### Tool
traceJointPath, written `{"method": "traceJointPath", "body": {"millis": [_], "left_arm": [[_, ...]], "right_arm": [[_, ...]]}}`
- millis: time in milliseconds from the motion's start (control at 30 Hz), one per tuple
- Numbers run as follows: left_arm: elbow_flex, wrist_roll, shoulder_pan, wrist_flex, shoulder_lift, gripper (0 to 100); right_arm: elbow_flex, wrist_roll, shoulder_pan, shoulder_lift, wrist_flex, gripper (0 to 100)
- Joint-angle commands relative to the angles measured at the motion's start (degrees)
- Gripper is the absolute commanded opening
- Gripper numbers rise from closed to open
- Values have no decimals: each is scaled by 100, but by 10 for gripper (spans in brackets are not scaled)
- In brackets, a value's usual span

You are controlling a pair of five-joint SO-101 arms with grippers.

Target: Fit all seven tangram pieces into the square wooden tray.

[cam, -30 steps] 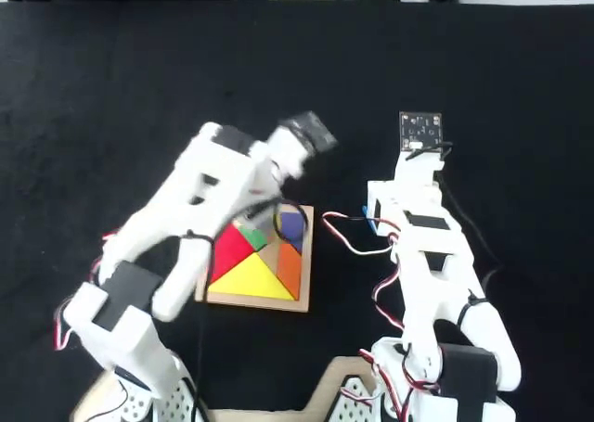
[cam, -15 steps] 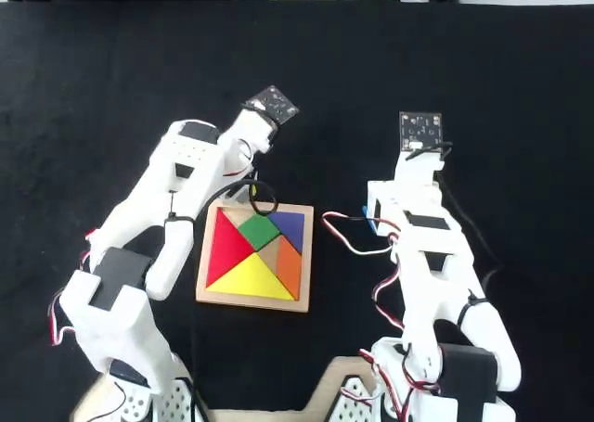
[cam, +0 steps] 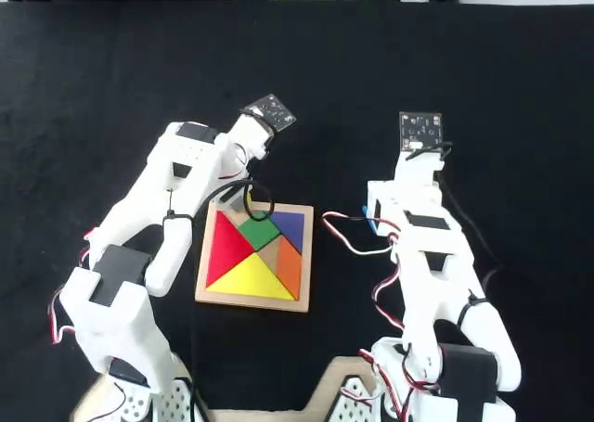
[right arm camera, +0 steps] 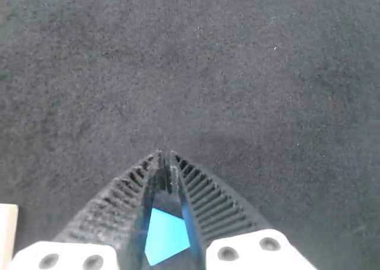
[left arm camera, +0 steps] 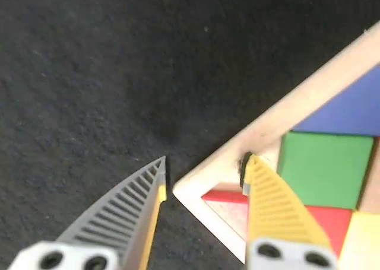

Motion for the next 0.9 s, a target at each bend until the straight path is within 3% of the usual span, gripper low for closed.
{"method": "traceJointPath", "body": {"millis": [0,467,767,867], "left_arm": [[-22,-44,-57,62,-70,212],[295,-9,655,44,-26,209],[242,-53,479,0,-26,211],[259,-360,382,-88,-26,209]], "right_arm": [[-303,62,-105,4,-105,18],[-303,62,-105,4,-105,18],[-303,62,-105,4,-97,18],[-303,62,-105,4,-97,18]]}}
